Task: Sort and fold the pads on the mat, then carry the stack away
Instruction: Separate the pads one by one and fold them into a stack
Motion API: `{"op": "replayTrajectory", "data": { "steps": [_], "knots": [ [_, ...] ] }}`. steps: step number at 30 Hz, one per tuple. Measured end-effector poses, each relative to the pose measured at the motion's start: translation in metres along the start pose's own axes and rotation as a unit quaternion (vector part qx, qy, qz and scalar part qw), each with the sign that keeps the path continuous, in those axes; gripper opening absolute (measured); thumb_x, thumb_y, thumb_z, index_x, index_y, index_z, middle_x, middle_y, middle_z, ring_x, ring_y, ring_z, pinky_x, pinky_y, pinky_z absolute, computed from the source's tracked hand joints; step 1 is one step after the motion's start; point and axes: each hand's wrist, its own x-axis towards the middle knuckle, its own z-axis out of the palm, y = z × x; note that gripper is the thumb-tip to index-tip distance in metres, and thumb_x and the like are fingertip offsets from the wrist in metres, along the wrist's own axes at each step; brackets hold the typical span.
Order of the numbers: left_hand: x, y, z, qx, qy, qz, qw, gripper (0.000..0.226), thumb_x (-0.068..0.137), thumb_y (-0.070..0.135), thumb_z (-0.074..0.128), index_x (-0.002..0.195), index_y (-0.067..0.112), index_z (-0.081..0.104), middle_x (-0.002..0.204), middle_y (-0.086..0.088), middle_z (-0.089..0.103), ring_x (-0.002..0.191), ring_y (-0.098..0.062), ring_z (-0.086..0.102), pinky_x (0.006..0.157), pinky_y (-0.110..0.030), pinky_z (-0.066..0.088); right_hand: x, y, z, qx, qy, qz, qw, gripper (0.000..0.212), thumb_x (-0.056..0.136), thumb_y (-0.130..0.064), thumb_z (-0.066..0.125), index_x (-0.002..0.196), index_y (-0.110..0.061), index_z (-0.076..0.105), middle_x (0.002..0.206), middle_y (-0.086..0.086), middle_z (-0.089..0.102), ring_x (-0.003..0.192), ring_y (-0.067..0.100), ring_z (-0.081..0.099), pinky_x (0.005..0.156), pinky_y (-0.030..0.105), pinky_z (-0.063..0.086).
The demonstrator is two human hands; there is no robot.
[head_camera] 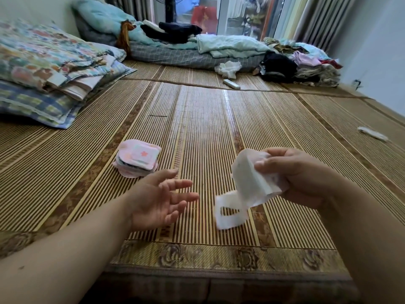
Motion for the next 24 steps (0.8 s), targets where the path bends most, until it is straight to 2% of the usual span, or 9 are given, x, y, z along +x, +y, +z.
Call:
{"op": "replayTrajectory", "data": {
  "steps": [3, 6, 7, 9, 12, 15, 18, 21, 24],
  "knots": [
    [0.000, -0.005, 0.007, 0.109, -0.032, -0.017, 0.993, 0.064, 0.072, 0.048, 0.070, 0.126, 0.019, 0.053, 0.114, -0.011, 0.069, 0.067, -0.013, 0.059, 0.051, -0.022, 0.049, 0.001, -0.007, 0.010, 0.031, -0.012, -0.018, 0.999, 0.025, 0.055, -0.010, 0.075, 0.079, -0.005, 0.069, 0.073, 0.012, 0.068, 0.061, 0.022, 0.067, 0.049, 0.031, 0.057],
    [0.001, -0.012, 0.022, 0.249, 0.016, 0.042, 0.967, 0.065, 0.064, 0.045, 0.078, 0.123, 0.030, 0.054, 0.124, -0.001, 0.061, 0.091, -0.015, 0.055, 0.071, -0.029, 0.047, -0.001, -0.013, 0.017, 0.039, -0.035, -0.041, 0.998, 0.025, 0.056, -0.011, 0.074, 0.080, -0.005, 0.070, 0.076, 0.013, 0.067, 0.062, 0.023, 0.067, 0.049, 0.031, 0.057],
    [0.002, -0.014, 0.026, 0.255, 0.020, 0.072, 0.964, 0.066, 0.060, 0.043, 0.081, 0.120, 0.033, 0.053, 0.127, 0.000, 0.057, 0.100, -0.017, 0.056, 0.078, -0.032, 0.047, -0.002, -0.015, 0.019, 0.044, -0.045, -0.049, 0.997, 0.025, 0.057, -0.010, 0.076, 0.080, -0.005, 0.071, 0.077, 0.013, 0.067, 0.062, 0.023, 0.067, 0.050, 0.031, 0.058],
    [0.003, -0.015, 0.032, 0.209, -0.032, 0.117, 0.970, 0.077, 0.049, 0.041, 0.088, 0.116, 0.034, 0.051, 0.128, -0.005, 0.055, 0.108, -0.023, 0.061, 0.083, -0.034, 0.052, -0.003, -0.018, 0.022, 0.055, -0.068, -0.064, 0.994, 0.033, 0.053, -0.012, 0.086, 0.081, -0.005, 0.071, 0.078, 0.013, 0.066, 0.063, 0.022, 0.067, 0.052, 0.031, 0.058],
    [0.001, -0.011, 0.034, 0.199, -0.127, 0.117, 0.965, 0.076, 0.049, 0.037, 0.089, 0.117, 0.025, 0.056, 0.118, -0.007, 0.063, 0.105, -0.025, 0.064, 0.083, -0.032, 0.053, -0.004, -0.020, 0.023, 0.055, -0.071, -0.073, 0.993, 0.045, 0.047, -0.015, 0.090, 0.085, -0.002, 0.069, 0.079, 0.014, 0.065, 0.063, 0.022, 0.066, 0.052, 0.029, 0.057],
    [0.000, -0.007, 0.026, 0.238, -0.177, 0.073, 0.952, 0.048, 0.069, 0.021, 0.080, 0.111, 0.010, 0.060, 0.099, -0.005, 0.068, 0.090, -0.020, 0.065, 0.080, -0.031, 0.053, -0.004, -0.021, 0.017, 0.050, -0.040, -0.078, 0.995, 0.032, 0.057, -0.011, 0.074, 0.086, -0.001, 0.068, 0.079, 0.014, 0.066, 0.063, 0.022, 0.066, 0.052, 0.030, 0.057],
    [-0.001, -0.002, 0.011, 0.253, -0.140, 0.031, 0.957, 0.032, 0.075, 0.007, 0.070, 0.106, 0.008, 0.063, 0.092, -0.008, 0.066, 0.079, -0.019, 0.065, 0.071, -0.031, 0.054, -0.004, -0.018, 0.000, 0.064, -0.031, -0.071, 0.995, 0.032, 0.062, -0.013, 0.067, 0.091, -0.001, 0.066, 0.081, 0.016, 0.064, 0.062, 0.023, 0.065, 0.049, 0.030, 0.057],
    [-0.004, 0.003, -0.006, 0.266, -0.033, 0.029, 0.963, 0.029, 0.071, 0.010, 0.072, 0.100, 0.009, 0.068, 0.089, -0.009, 0.067, 0.076, -0.021, 0.066, 0.069, -0.034, 0.054, -0.002, -0.012, -0.021, 0.072, -0.024, -0.041, 0.996, 0.029, 0.067, -0.015, 0.065, 0.093, 0.000, 0.066, 0.079, 0.015, 0.063, 0.060, 0.021, 0.065, 0.046, 0.029, 0.055],
    [-0.011, 0.010, -0.020, 0.237, 0.064, 0.022, 0.969, 0.037, 0.068, 0.020, 0.075, 0.103, 0.008, 0.069, 0.091, -0.012, 0.069, 0.074, -0.023, 0.062, 0.064, -0.033, 0.053, 0.003, 0.005, -0.040, 0.072, 0.009, 0.029, 0.997, 0.037, 0.076, -0.011, 0.062, 0.110, 0.005, 0.059, 0.083, 0.016, 0.064, 0.060, 0.020, 0.064, 0.047, 0.031, 0.055]
  ]
}}
